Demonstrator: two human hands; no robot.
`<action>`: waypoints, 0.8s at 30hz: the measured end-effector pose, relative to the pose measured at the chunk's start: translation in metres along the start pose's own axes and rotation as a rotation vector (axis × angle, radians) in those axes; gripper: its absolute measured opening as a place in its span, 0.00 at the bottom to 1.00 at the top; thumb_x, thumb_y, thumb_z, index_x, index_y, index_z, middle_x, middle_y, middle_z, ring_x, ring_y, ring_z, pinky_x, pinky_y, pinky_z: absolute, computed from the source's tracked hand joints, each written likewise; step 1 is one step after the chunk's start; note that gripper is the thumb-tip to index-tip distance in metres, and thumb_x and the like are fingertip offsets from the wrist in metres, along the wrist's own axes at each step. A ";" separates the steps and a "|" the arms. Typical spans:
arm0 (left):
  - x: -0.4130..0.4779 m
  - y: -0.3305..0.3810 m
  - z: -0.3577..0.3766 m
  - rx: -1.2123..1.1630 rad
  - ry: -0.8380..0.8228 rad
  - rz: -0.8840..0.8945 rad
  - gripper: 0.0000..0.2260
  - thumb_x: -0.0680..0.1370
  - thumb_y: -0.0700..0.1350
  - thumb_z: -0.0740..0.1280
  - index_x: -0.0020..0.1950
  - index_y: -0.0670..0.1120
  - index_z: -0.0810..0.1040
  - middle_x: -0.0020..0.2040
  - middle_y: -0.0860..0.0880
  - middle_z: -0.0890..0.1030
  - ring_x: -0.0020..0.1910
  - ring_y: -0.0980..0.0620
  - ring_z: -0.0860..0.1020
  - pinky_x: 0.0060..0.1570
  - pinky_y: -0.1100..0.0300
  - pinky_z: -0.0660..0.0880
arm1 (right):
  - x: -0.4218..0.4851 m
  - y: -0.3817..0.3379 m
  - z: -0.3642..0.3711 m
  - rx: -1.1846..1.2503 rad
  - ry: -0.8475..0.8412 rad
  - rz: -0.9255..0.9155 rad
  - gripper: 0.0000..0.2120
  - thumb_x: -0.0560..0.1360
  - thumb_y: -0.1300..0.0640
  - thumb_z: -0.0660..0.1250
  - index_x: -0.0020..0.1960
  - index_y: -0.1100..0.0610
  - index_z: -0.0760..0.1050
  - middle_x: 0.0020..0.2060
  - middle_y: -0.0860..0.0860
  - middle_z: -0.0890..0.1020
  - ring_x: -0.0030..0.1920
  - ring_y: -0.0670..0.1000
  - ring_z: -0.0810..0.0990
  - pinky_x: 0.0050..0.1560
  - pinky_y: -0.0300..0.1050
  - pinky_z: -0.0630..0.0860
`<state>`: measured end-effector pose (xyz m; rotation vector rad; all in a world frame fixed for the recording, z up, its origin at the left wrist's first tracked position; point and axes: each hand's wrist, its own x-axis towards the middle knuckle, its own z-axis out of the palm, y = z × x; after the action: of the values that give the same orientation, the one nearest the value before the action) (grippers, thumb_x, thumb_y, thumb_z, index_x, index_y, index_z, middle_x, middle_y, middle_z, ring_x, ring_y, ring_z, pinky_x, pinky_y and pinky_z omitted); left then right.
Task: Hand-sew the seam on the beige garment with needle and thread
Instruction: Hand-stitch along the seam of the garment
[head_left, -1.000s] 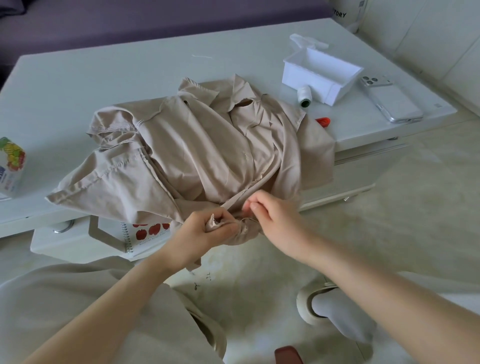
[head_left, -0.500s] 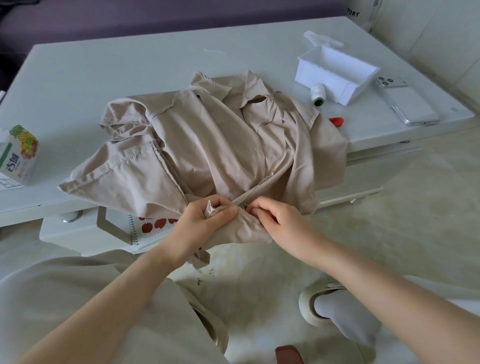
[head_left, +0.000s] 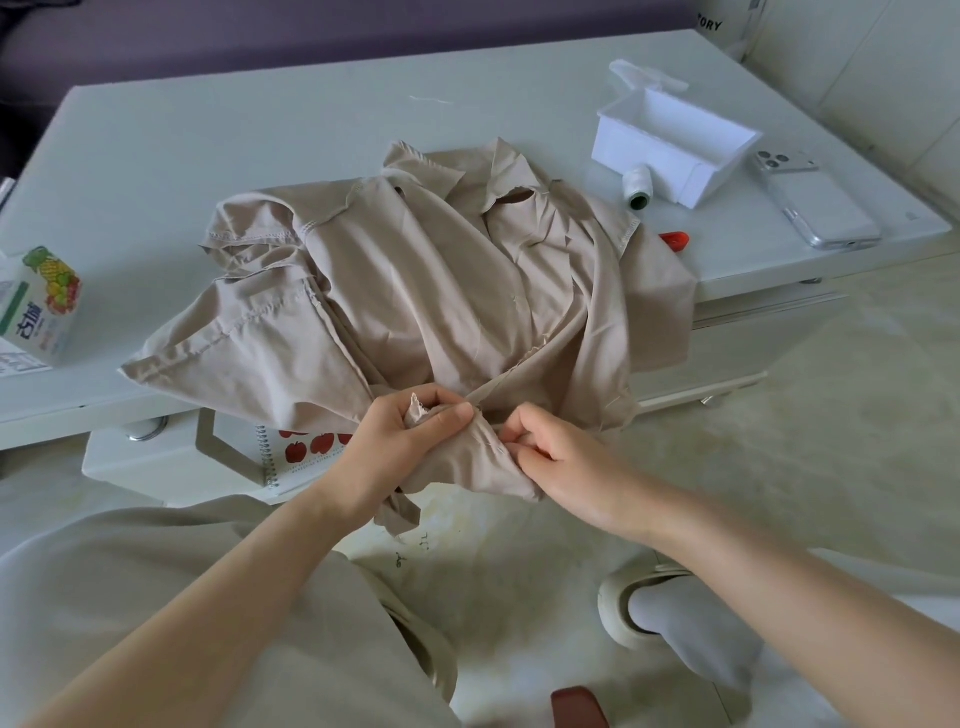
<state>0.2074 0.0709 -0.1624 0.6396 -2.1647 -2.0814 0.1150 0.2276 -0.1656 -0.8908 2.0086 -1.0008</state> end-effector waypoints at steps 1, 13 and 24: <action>0.000 0.000 0.000 -0.001 0.000 -0.003 0.06 0.77 0.43 0.67 0.42 0.43 0.80 0.33 0.54 0.79 0.33 0.58 0.76 0.34 0.69 0.71 | 0.000 0.000 0.000 0.020 -0.001 -0.006 0.10 0.81 0.58 0.57 0.42 0.48 0.67 0.25 0.37 0.74 0.28 0.39 0.68 0.33 0.33 0.64; 0.000 -0.002 -0.001 -0.049 -0.021 -0.039 0.08 0.71 0.50 0.68 0.40 0.46 0.81 0.34 0.50 0.79 0.34 0.54 0.76 0.36 0.63 0.72 | -0.002 -0.002 0.002 0.053 -0.015 -0.048 0.12 0.81 0.56 0.55 0.41 0.46 0.67 0.28 0.40 0.71 0.31 0.42 0.66 0.35 0.38 0.64; 0.000 -0.001 0.001 -0.025 -0.073 -0.003 0.08 0.73 0.48 0.67 0.41 0.44 0.79 0.30 0.54 0.77 0.30 0.58 0.75 0.32 0.68 0.71 | -0.003 -0.006 0.001 0.065 0.030 -0.075 0.12 0.81 0.59 0.57 0.40 0.50 0.66 0.30 0.44 0.71 0.30 0.40 0.68 0.34 0.34 0.66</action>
<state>0.2069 0.0717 -0.1630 0.5729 -2.1729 -2.1624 0.1189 0.2271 -0.1602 -0.9270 1.9684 -1.1201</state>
